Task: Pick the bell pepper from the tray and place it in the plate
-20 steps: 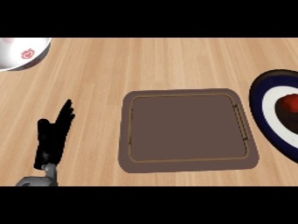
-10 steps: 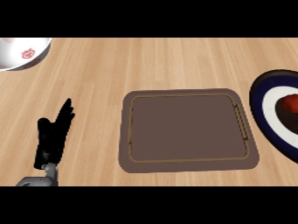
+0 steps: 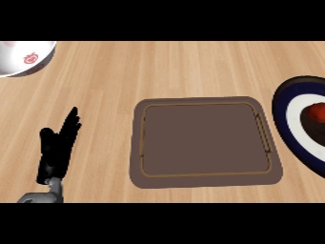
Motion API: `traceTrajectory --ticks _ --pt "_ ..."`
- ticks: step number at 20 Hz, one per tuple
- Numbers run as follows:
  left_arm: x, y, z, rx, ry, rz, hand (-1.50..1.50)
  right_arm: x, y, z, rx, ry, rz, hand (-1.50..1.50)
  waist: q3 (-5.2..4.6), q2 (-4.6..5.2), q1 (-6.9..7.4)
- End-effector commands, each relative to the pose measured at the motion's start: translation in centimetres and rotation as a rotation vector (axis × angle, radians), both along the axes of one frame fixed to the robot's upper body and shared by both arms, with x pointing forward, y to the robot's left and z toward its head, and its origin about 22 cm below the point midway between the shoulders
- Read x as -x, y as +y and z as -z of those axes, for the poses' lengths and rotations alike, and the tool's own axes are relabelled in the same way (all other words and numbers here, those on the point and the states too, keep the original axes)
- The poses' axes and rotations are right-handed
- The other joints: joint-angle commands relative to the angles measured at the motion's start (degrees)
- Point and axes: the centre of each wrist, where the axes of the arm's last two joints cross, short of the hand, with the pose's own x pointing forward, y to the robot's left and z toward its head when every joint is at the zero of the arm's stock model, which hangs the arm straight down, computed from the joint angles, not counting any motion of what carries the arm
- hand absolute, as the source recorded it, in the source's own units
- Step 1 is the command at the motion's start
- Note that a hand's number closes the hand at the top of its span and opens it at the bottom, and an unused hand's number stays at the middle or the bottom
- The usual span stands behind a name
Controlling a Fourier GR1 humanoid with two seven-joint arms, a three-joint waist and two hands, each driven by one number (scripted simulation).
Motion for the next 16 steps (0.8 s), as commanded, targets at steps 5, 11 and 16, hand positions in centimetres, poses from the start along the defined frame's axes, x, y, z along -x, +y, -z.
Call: traceTrajectory --ticks 5,11,16 --pt "0.4 0.7 1.0 -0.006 -0.022 -0.003 0.0 4.0 -4.7 -0.2 0.02 0.001 0.057 -1.5 0.07 0.19 0.33" --pt "-1.5 -0.7 -1.2 0.005 -0.001 0.002 0.0 3.2 -4.3 0.5 0.016 -0.007 0.112 -1.5 0.05 0.1 0.17" --pt "0.8 -1.9 0.4 0.025 0.002 0.022 0.0 5.7 -7.4 -2.5 0.015 -0.043 0.144 -1.5 0.17 0.28 0.75"
